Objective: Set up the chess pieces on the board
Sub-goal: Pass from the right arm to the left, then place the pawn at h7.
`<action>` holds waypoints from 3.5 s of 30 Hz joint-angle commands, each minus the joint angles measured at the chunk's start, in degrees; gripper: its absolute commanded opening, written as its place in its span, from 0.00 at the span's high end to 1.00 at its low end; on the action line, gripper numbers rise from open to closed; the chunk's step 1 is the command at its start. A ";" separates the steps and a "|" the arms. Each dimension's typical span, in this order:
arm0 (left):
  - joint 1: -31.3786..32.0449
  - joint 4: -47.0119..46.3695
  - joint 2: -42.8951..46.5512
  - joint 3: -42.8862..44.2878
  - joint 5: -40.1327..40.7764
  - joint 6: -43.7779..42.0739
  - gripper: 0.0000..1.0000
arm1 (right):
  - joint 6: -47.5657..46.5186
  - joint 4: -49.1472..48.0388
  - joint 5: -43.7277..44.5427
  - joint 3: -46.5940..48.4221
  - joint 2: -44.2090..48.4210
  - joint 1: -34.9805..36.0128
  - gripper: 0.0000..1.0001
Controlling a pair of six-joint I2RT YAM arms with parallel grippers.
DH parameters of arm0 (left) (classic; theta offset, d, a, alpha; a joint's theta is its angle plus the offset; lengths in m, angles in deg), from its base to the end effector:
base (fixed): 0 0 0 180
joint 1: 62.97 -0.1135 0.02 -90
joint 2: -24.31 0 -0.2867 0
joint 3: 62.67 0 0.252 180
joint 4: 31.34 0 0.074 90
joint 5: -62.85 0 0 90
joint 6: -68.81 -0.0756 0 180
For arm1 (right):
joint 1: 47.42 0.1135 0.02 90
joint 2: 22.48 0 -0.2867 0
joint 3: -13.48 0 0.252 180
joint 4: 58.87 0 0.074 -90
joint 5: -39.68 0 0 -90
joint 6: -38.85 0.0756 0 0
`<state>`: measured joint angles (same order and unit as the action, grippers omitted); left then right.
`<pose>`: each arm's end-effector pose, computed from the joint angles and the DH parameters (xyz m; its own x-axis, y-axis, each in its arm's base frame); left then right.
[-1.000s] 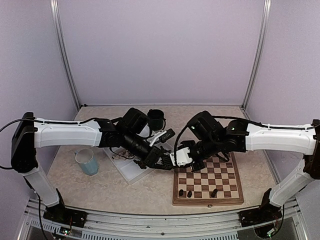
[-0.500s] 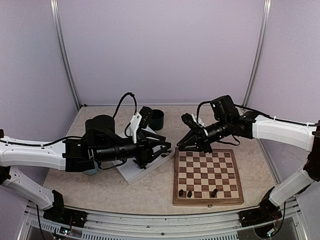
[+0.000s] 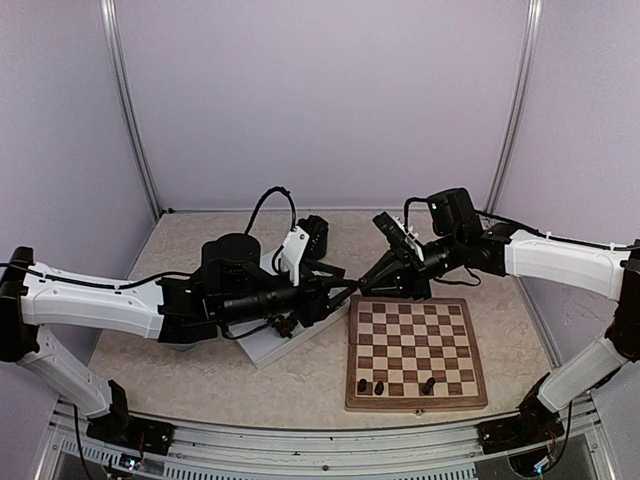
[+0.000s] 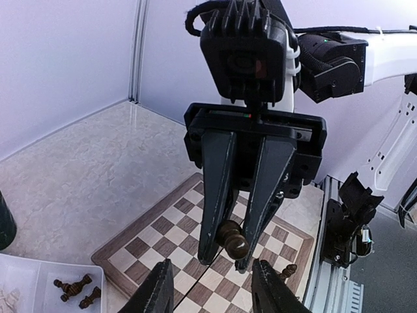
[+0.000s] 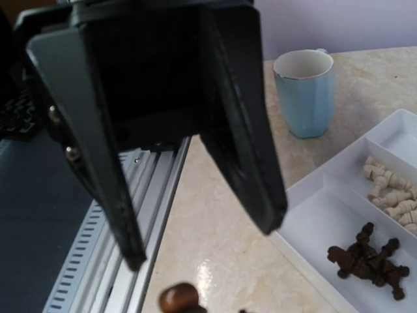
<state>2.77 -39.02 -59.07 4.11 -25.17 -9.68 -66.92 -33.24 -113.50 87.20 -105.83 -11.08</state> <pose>0.1570 -0.3419 0.3031 -0.2414 0.0504 -0.9691 0.8664 0.4611 -0.1919 0.2206 0.2461 0.2937 -0.2153 -0.3106 -0.9258 -0.9486 -0.1588 0.2739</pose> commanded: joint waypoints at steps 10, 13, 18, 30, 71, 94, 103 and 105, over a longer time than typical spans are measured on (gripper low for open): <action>0.36 1.20 -4.80 6.87 -2.37 -1.48 0.75 | 0.74 -1.71 -2.38 -0.88 0.46 -0.21 0.94; 0.36 2.35 -5.41 7.57 -2.83 -1.41 0.82 | 0.81 -1.83 -2.40 -1.04 0.77 -0.21 0.94; 0.36 3.23 -5.75 7.81 -2.59 -0.76 0.75 | 1.09 -2.10 -2.56 -1.09 0.91 -0.41 0.93; 0.17 6.99 -6.45 10.23 -2.16 -1.28 0.91 | -5.10 2.56 0.22 -0.48 1.24 -0.95 0.66; 3.08 54.26 -32.70 37.62 -10.89 -12.39 0.91 | -18.15 7.92 23.61 -4.97 7.97 -17.66 0.25; 3.78 57.50 -37.99 41.42 -12.57 -13.96 0.86 | -18.60 7.90 24.42 -5.28 8.03 -17.77 0.25; 3.88 57.60 -38.75 41.92 -11.94 -13.83 0.82 | -18.68 7.97 24.24 -5.28 7.92 -17.72 0.24; 3.87 57.44 -38.71 41.92 -11.67 -13.84 0.81 | -18.68 7.92 24.16 -5.33 7.85 -17.76 0.25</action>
<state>6.22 18.09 -97.05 44.35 -37.24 -22.97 -85.04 -24.41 -89.02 82.68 -98.42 -28.46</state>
